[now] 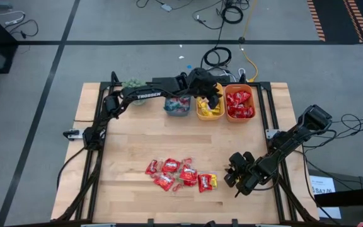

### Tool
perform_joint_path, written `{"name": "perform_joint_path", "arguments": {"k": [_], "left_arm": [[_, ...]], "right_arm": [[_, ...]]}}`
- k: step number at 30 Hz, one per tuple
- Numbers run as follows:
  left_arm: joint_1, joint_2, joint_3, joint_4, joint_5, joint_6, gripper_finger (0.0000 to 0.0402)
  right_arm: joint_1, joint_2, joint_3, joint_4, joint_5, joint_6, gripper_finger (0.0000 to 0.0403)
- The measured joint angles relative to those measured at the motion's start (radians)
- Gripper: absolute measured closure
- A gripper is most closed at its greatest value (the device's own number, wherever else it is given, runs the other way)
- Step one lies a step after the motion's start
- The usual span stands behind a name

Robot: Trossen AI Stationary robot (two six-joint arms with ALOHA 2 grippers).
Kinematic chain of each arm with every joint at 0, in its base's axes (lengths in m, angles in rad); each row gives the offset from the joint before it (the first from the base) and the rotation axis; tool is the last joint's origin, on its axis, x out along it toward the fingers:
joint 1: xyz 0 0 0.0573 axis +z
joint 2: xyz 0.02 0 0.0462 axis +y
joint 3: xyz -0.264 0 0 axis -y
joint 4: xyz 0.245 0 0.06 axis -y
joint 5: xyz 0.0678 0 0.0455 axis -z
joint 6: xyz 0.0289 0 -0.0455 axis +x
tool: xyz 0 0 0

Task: Sort candy
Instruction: Put the red candy into the orange bin

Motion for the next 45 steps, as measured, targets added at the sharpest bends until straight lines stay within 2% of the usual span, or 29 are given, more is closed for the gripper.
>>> {"name": "perform_joint_path", "arguments": {"k": [12, 18, 27, 31, 37, 41, 45], "left_arm": [[-0.004, -0.012, 0.0, 0.026, 0.011, -0.001, 0.0237], [-0.027, -0.095, 0.025, -0.125, -0.007, 0.083, 0.0237], [-0.109, -0.311, 0.003, -0.475, -0.05, 0.137, 0.0237], [-0.2, -0.427, -0.173, -0.487, -0.164, 0.108, 0.0237], [-0.379, -0.651, -0.659, -0.217, -0.329, -0.108, 0.0237], [-0.484, -0.773, -0.918, -0.104, -0.352, -0.283, 0.0237], [-0.56, -0.833, -1.073, -0.094, -0.352, -0.497, 0.0237]], "right_arm": [[0.0, 0.0, 0.0, 0.0, 0.0, 0.0, 0.0261], [0.0, 0.0, 0.0, 0.006, 0.001, 0.0, 0.0261], [-0.018, 0.0, 0.0, 0.013, 0.0, -0.033, 0.0261], [-0.036, 0.0, 0.0, 0.03, 0.001, -0.034, 0.0261], [-0.06, 0.0, 0.0, 0.067, 0.0, -0.034, 0.0261], [-0.071, 0.0, 0.0, 0.076, 0.001, -0.034, 0.0261], [-0.081, 0.0, 0.0, 0.097, 0.0, -0.034, 0.0261]]}}
